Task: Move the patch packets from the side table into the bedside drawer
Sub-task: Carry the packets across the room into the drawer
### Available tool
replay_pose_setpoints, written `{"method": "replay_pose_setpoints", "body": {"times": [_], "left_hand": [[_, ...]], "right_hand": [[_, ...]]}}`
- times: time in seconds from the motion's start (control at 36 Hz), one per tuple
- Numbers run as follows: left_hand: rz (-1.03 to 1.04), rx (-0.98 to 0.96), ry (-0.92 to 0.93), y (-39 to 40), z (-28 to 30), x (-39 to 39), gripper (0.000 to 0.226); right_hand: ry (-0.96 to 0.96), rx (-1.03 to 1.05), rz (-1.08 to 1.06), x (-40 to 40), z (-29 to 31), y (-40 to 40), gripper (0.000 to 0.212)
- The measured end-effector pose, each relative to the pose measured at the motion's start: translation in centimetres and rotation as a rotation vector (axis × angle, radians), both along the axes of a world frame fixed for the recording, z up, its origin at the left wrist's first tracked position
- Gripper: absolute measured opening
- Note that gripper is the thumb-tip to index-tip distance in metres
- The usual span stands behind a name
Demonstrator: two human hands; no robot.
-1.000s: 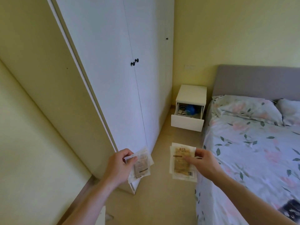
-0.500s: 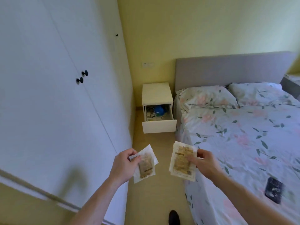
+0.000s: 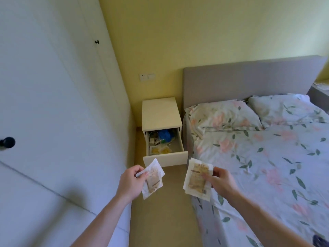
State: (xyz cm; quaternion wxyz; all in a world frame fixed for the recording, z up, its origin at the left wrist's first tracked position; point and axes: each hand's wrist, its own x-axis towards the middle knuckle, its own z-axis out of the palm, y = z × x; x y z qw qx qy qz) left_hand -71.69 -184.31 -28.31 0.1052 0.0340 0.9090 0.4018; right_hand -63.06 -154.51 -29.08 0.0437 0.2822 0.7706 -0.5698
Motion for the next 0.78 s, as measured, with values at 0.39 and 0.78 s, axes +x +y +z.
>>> {"method": "replay_pose_setpoints", "body": {"times": [0.39,0.78], "left_hand": [[-0.041,-0.035,-0.128,3.7,-7.1,-22.2,0.019],[-0.062,-0.156,-0.276,7.7,-13.2,-39.4,0.024]], "right_hand": [[-0.077,0.045,-0.059,-20.1,-2.6,3.2,0.013],[-0.204,0.067,-0.162,-35.1,-6.4,5.6,0.013]]}}
